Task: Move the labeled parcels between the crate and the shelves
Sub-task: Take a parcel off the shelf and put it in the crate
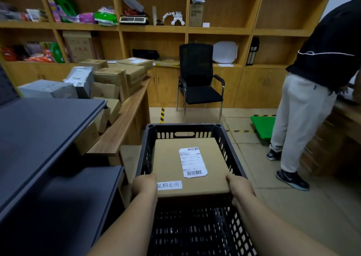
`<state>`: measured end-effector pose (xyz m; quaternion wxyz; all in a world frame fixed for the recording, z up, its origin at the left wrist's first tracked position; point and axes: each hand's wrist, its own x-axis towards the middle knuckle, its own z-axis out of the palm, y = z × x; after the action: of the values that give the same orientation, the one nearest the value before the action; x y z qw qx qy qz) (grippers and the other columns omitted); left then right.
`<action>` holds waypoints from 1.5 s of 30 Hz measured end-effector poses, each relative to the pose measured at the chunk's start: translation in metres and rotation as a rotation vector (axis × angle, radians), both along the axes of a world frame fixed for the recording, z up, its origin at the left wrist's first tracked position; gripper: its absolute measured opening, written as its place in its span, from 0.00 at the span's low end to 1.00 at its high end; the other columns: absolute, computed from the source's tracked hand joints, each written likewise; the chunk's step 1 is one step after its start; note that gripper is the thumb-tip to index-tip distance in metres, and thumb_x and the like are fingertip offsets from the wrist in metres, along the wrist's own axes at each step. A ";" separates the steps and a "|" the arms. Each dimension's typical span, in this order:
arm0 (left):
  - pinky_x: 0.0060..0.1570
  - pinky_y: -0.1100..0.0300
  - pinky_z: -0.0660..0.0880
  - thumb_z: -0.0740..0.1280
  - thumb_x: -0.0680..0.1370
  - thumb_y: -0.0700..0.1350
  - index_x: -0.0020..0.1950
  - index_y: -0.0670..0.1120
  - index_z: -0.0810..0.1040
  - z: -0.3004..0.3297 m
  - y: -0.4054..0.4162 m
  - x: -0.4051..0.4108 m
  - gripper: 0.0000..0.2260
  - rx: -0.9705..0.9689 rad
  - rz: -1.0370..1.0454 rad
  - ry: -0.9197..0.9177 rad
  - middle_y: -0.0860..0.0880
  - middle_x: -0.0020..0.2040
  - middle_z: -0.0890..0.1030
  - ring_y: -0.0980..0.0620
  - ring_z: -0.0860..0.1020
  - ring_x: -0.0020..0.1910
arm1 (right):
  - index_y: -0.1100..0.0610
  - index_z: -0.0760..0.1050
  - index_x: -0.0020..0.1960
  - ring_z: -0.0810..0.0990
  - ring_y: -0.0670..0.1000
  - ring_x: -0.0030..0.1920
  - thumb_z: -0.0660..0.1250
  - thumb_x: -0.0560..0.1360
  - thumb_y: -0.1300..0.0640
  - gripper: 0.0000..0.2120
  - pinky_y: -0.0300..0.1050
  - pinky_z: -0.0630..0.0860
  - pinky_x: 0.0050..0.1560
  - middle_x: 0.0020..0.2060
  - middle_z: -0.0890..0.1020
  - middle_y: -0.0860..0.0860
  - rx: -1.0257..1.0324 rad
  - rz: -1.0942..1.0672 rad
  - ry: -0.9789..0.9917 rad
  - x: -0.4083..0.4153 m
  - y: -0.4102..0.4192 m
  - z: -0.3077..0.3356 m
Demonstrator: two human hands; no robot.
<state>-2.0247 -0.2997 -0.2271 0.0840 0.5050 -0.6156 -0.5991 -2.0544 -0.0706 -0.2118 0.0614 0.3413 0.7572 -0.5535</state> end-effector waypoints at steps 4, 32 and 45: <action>0.46 0.47 0.80 0.67 0.73 0.44 0.31 0.41 0.70 -0.011 0.004 -0.010 0.13 -0.013 0.022 -0.010 0.42 0.32 0.76 0.40 0.79 0.37 | 0.63 0.74 0.36 0.76 0.58 0.41 0.62 0.74 0.55 0.13 0.51 0.76 0.47 0.34 0.75 0.56 0.058 0.031 -0.009 -0.011 -0.003 -0.010; 0.52 0.48 0.78 0.63 0.75 0.43 0.33 0.38 0.76 -0.115 -0.004 -0.059 0.12 -0.071 -0.070 -0.301 0.36 0.44 0.82 0.37 0.80 0.45 | 0.65 0.79 0.54 0.72 0.56 0.43 0.56 0.78 0.59 0.15 0.43 0.64 0.41 0.41 0.76 0.57 0.150 0.212 -0.170 -0.065 -0.007 -0.113; 0.55 0.55 0.73 0.57 0.79 0.41 0.52 0.34 0.79 -0.132 0.003 -0.053 0.15 -0.122 -0.234 -0.431 0.36 0.55 0.80 0.39 0.77 0.55 | 0.65 0.72 0.64 0.76 0.56 0.55 0.54 0.80 0.63 0.16 0.42 0.74 0.50 0.63 0.75 0.61 0.179 0.330 -0.377 -0.068 -0.008 -0.126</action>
<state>-2.0776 -0.2971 -0.3593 -0.0889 0.5406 -0.7085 -0.4449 -2.1226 -0.0784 -0.3376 0.2607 0.3145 0.8236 -0.3935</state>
